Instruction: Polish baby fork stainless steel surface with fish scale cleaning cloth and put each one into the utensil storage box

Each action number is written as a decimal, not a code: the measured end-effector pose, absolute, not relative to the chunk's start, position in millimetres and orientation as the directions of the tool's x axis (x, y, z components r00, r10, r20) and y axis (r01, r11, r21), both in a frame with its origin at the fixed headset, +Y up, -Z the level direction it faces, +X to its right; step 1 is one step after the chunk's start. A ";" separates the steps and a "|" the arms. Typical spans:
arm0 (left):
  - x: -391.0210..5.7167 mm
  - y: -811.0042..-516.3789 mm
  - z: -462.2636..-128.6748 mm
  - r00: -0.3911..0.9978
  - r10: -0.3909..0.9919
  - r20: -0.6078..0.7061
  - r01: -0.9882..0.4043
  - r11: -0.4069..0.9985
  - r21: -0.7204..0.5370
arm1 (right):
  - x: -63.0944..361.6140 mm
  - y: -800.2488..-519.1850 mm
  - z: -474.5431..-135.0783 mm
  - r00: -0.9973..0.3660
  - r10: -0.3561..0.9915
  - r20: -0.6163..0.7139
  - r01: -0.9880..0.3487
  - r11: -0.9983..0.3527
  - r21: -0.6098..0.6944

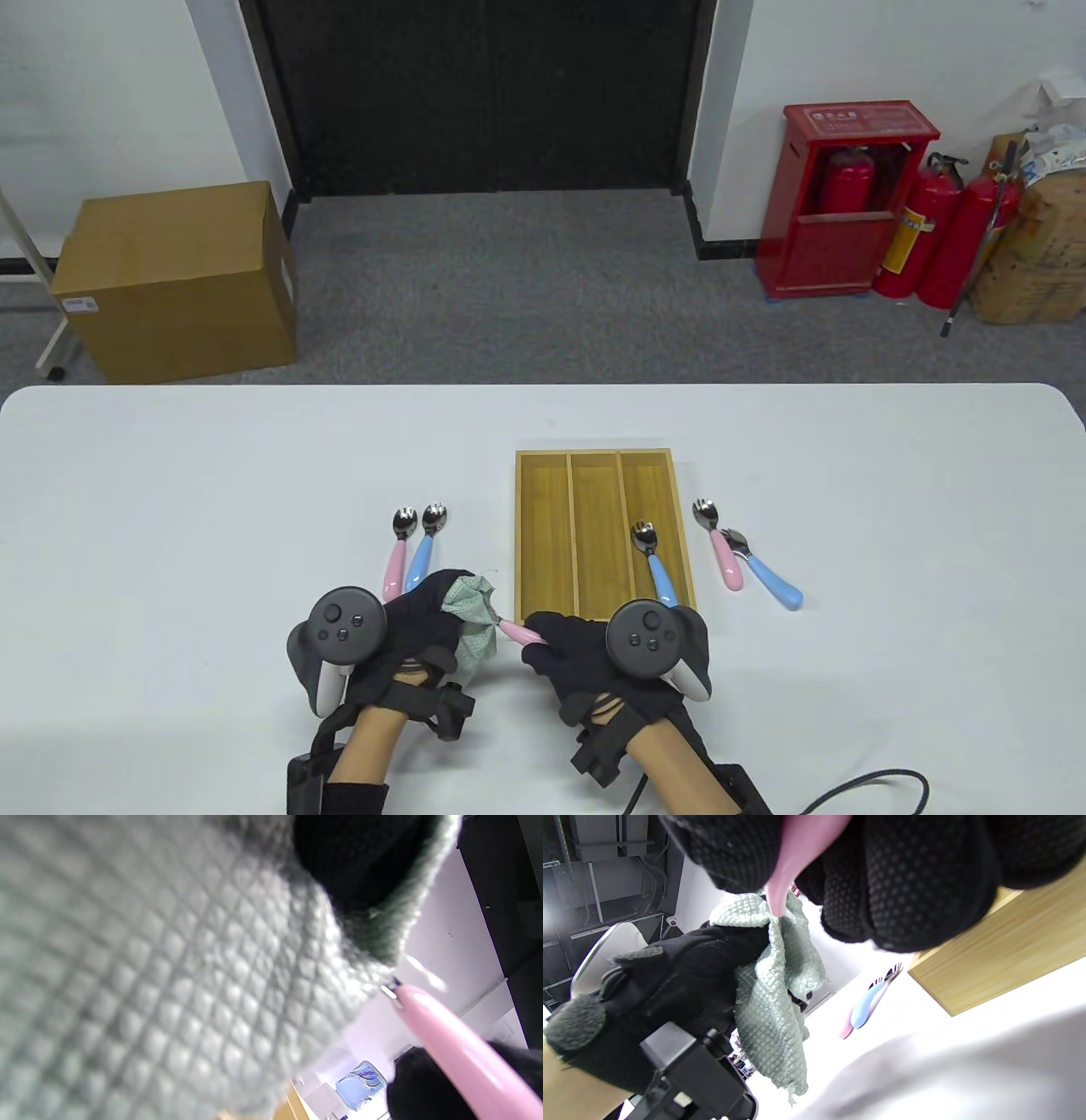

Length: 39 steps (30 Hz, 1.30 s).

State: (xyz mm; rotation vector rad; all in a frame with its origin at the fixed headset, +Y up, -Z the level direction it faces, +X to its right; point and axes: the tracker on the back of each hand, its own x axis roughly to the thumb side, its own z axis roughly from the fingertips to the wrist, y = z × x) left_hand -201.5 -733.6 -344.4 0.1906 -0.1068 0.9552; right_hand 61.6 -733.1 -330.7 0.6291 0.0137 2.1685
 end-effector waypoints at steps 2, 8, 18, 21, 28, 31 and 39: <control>-201.7 -735.4 -344.8 0.547 0.818 0.175 -0.837 0.539 0.097 | 62.4 -732.9 -330.7 -0.508 0.745 0.432 -0.742 -0.633 0.221; -193.0 -750.4 -351.4 0.238 0.960 0.147 -0.951 0.261 -0.167 | 66.8 -730.4 -330.8 -0.467 0.773 0.430 -0.782 -0.588 0.208; -187.5 -741.9 -349.6 0.336 0.927 0.169 -0.924 0.359 -0.131 | 67.4 -731.5 -330.1 -0.481 0.763 0.431 -0.768 -0.604 0.213; -189.0 -741.4 -349.7 0.375 0.911 0.173 -0.913 0.395 -0.101 | 67.0 -732.1 -330.4 -0.495 0.754 0.433 -0.757 -0.618 0.211; -192.2 -741.0 -349.9 0.422 0.891 0.169 -0.901 0.433 -0.036 | 67.6 -731.3 -331.3 -0.507 0.743 0.436 -0.748 -0.631 0.206; -194.7 -741.0 -349.4 0.450 0.878 0.163 -0.890 0.456 0.002 | 69.2 -731.2 -332.5 -0.514 0.739 0.435 -0.743 -0.637 0.205; -216.9 -743.3 -347.8 0.500 0.852 0.154 -0.866 0.489 0.103 | 112.6 -726.7 -344.6 -0.586 0.712 0.387 -0.754 -0.654 0.060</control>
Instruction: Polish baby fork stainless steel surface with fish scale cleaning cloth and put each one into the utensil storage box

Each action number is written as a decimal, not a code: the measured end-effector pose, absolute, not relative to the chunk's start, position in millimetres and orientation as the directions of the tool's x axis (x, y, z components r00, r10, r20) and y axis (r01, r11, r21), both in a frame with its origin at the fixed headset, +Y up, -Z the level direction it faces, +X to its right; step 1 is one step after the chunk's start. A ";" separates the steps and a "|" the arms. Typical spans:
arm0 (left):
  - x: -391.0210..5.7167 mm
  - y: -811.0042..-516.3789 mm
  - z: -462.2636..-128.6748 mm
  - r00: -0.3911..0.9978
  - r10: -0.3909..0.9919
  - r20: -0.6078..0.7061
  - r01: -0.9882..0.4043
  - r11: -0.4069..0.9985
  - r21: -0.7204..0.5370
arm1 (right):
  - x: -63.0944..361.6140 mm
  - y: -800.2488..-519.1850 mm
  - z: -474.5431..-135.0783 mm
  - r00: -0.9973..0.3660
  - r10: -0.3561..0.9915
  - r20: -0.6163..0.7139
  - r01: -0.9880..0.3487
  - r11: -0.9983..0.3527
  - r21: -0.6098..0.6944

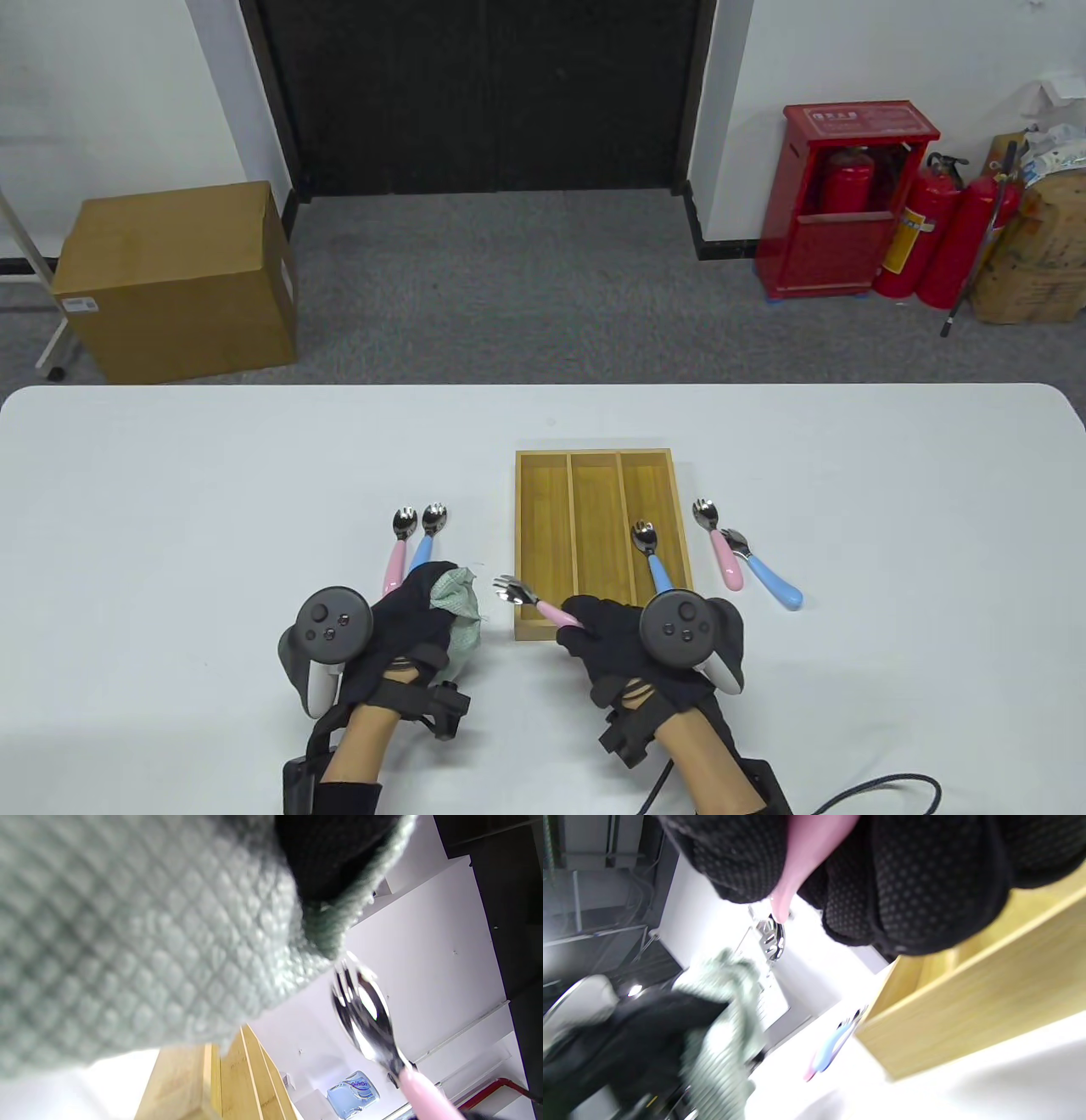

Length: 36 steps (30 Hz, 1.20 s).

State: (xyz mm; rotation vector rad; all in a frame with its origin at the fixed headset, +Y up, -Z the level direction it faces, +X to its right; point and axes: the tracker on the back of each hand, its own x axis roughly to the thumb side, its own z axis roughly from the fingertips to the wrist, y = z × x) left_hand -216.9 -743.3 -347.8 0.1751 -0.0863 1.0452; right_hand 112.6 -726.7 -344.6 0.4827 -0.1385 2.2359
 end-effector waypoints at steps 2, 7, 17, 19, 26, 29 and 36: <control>-220.4 -744.4 -348.0 0.488 0.859 0.151 -0.872 0.476 0.110 | 129.5 -726.6 -348.4 -0.608 0.713 0.350 -0.762 -0.647 -0.006; -220.0 -745.0 -348.3 0.490 0.858 0.152 -0.871 0.479 0.105 | 172.0 -728.3 -354.6 -0.651 0.724 0.228 -0.759 -0.629 -0.169; -216.3 -743.8 -348.2 0.518 0.838 0.173 -0.855 0.508 0.099 | 192.3 -728.6 -372.9 -0.726 0.687 0.041 -0.661 -0.680 -0.317; -216.6 -743.5 -348.3 0.520 0.837 0.173 -0.854 0.510 0.101 | 193.3 -728.6 -381.1 -0.750 0.662 -0.001 -0.627 -0.711 -0.319; -216.9 -743.7 -349.1 0.507 0.845 0.170 -0.862 0.499 0.093 | 185.9 -744.0 -407.5 -0.796 0.580 -0.170 -0.532 -0.806 -0.260; -216.1 -743.8 -349.1 0.507 0.845 0.172 -0.862 0.499 0.086 | 177.4 -750.3 -414.9 -0.827 0.528 -0.195 -0.483 -0.844 -0.233; -211.8 -743.7 -349.4 0.509 0.841 0.184 -0.860 0.507 0.062 | 164.7 -759.0 -425.4 -0.862 0.462 -0.209 -0.434 -0.885 -0.165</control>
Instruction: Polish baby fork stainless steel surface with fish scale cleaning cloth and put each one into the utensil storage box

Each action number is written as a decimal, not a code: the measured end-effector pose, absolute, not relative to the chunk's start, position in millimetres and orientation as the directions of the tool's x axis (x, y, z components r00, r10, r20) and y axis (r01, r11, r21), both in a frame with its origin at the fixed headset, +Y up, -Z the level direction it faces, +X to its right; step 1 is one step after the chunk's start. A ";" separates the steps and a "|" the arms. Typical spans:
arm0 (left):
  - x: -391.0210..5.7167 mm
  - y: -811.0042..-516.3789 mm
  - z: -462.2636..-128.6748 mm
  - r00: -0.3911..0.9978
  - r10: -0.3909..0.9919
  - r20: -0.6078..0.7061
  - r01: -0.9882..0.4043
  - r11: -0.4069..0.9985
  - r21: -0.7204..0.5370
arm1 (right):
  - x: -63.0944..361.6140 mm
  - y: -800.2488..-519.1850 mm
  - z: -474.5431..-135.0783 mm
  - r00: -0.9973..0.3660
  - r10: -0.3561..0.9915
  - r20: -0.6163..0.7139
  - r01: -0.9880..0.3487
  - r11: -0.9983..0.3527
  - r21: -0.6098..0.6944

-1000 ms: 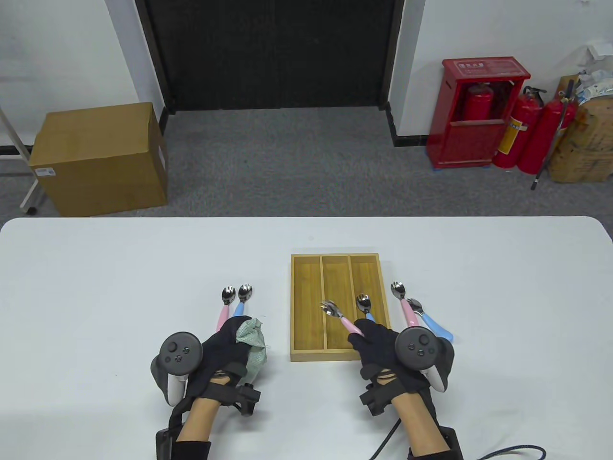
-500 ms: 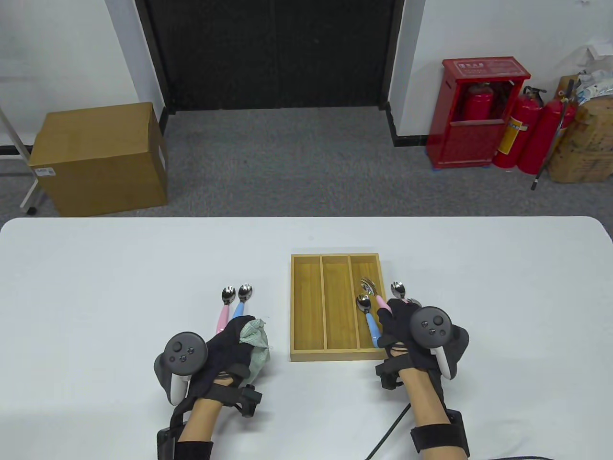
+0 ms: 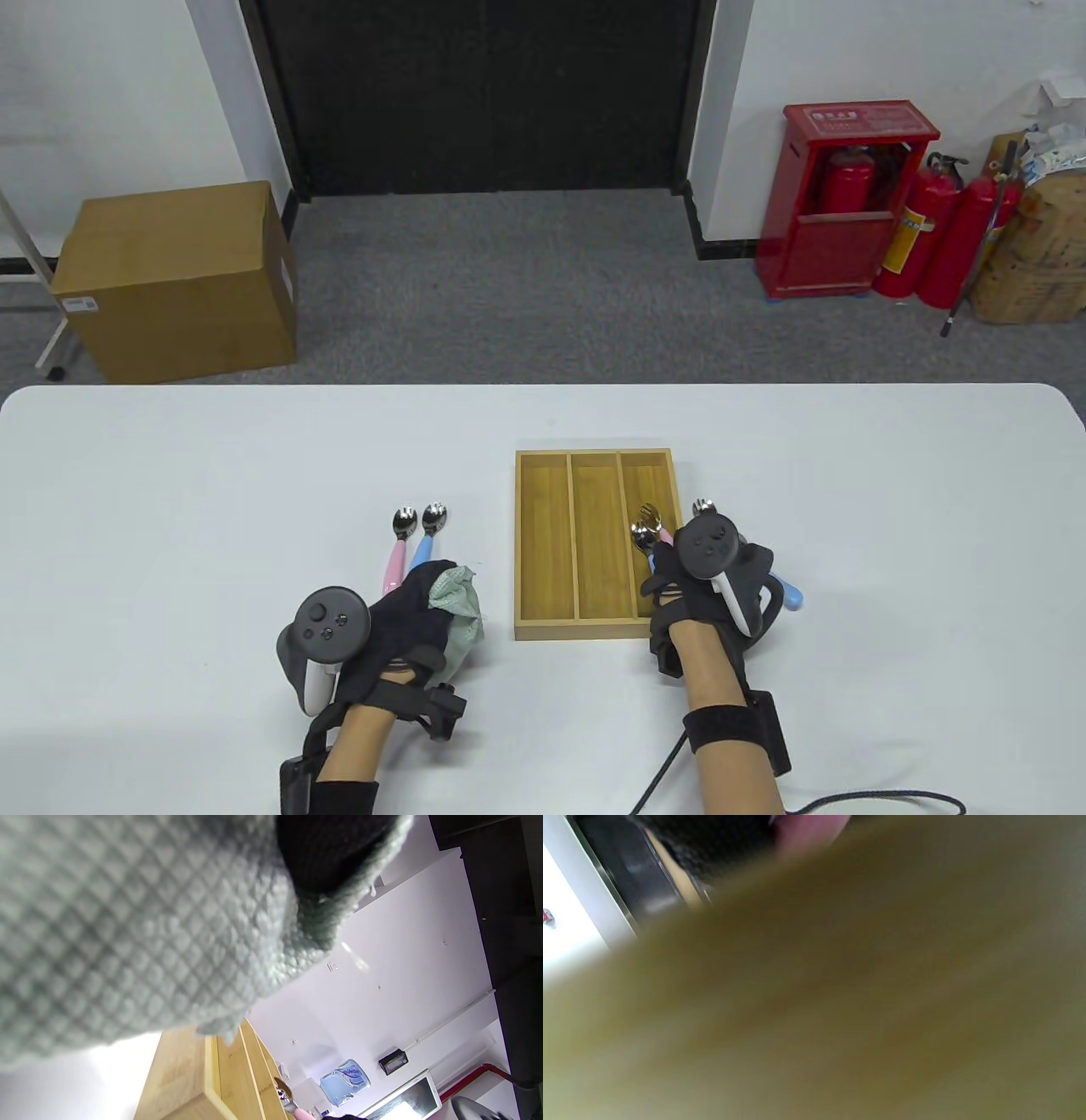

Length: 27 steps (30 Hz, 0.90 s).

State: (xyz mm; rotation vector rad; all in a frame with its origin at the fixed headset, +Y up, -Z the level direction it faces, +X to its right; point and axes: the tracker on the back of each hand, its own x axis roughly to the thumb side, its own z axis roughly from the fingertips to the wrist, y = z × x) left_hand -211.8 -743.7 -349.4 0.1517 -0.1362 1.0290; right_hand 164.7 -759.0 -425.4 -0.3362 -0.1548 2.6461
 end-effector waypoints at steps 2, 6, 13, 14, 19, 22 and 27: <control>-210.5 -743.8 -349.6 0.511 0.839 0.185 -0.858 0.510 0.056 | 162.4 -760.4 -426.8 -0.871 0.446 -0.209 -0.426 -0.895 -0.134; -208.0 -744.2 -349.8 0.514 0.837 0.190 -0.856 0.515 0.044 | 159.7 -760.2 -427.6 -0.882 0.432 -0.188 -0.420 -0.902 -0.103; -209.1 -744.1 -349.5 0.511 0.837 0.196 -0.857 0.513 0.048 | 184.6 -743.4 -427.9 -0.825 0.531 -0.195 -0.514 -0.847 -0.134; -209.4 -744.0 -349.5 0.510 0.838 0.195 -0.858 0.511 0.050 | 194.6 -740.0 -427.6 -0.817 0.537 -0.210 -0.516 -0.843 -0.151; -210.7 -743.8 -349.5 0.506 0.842 0.187 -0.861 0.506 0.052 | 243.2 -733.2 -424.6 -0.789 0.535 -0.302 -0.504 -0.845 -0.179; -211.3 -743.5 -349.7 0.506 0.843 0.183 -0.861 0.506 0.051 | 266.3 -743.4 -422.0 -0.776 0.494 -0.391 -0.493 -0.863 -0.110; -212.3 -743.0 -349.3 0.506 0.844 0.179 -0.861 0.505 0.052 | 276.4 -763.7 -424.7 -0.771 0.457 -0.443 -0.497 -0.867 -0.030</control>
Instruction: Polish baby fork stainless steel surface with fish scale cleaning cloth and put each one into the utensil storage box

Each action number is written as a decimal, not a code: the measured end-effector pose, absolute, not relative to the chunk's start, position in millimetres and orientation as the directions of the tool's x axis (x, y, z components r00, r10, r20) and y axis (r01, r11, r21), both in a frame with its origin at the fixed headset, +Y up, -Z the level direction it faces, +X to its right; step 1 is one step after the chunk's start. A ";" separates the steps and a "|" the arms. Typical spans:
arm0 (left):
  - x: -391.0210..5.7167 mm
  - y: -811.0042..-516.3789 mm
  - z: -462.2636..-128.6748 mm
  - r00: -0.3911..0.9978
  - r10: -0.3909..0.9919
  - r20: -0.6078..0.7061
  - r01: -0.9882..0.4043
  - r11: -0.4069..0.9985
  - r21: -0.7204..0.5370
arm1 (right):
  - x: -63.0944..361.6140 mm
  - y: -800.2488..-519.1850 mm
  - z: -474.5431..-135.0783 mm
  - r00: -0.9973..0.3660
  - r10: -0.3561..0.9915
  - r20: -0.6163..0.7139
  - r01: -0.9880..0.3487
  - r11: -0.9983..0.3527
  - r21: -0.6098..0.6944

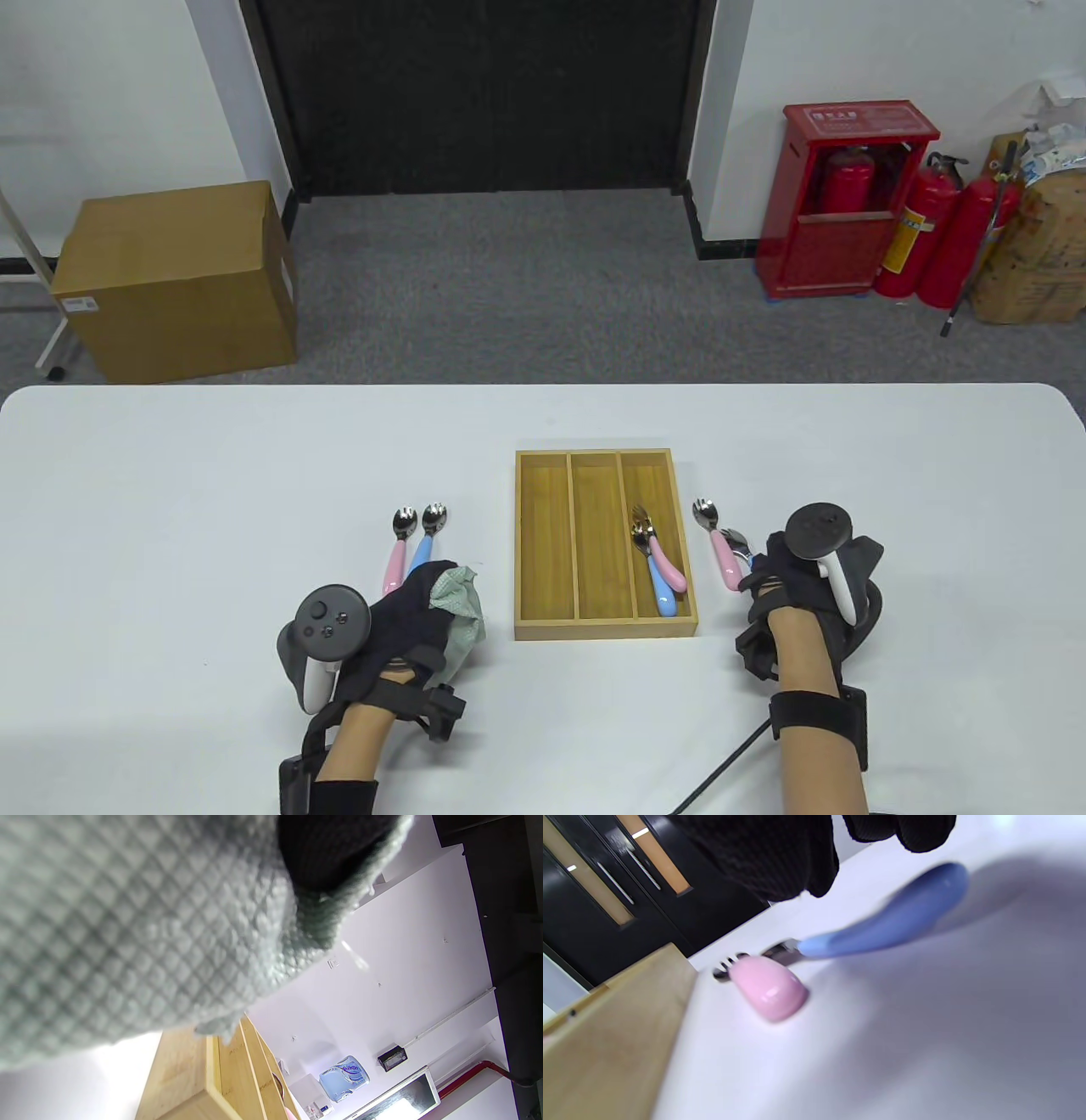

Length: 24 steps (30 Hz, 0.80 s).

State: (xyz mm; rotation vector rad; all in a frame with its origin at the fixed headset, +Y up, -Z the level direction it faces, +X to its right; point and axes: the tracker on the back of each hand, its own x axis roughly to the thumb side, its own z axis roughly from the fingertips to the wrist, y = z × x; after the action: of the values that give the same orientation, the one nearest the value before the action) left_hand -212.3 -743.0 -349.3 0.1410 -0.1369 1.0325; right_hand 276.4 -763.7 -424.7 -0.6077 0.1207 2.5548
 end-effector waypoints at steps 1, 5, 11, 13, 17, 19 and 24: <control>-212.6 -742.8 -349.1 0.507 0.843 0.181 -0.861 0.506 0.053 | 276.6 -766.3 -425.5 -0.789 0.424 -0.444 -0.470 -0.883 -0.008; -213.7 -742.7 -349.3 0.508 0.842 0.181 -0.860 0.506 0.057 | 275.0 -771.0 -427.2 -0.821 0.359 -0.444 -0.411 -0.911 0.024; -214.3 -742.5 -348.9 0.510 0.841 0.181 -0.859 0.509 0.056 | 267.5 -776.3 -429.5 -0.877 0.245 -0.414 -0.290 -0.956 0.050; -214.5 -742.4 -348.7 0.511 0.840 0.184 -0.858 0.510 0.056 | 267.5 -777.5 -429.6 -0.877 0.233 -0.420 -0.280 -0.959 0.053; -215.0 -742.7 -348.8 0.505 0.843 0.185 -0.861 0.505 0.052 | 276.1 -774.6 -425.5 -0.845 0.283 -0.454 -0.322 -0.947 0.009; -215.1 -743.6 -349.5 0.485 0.855 0.181 -0.873 0.487 0.041 | 279.8 -768.9 -422.3 -0.815 0.369 -0.447 -0.383 -0.922 -0.064; -215.5 -748.3 -350.7 0.374 0.914 0.156 -0.926 0.378 0.003 | 264.3 -732.2 -412.3 -0.810 0.535 -0.240 -0.477 -0.839 -0.261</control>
State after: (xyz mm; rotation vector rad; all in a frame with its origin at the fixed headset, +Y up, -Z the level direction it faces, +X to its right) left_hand -215.5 -748.3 -350.7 0.0952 -0.1366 1.1806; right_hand 264.3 -732.2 -412.3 -0.4143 -0.2545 2.5545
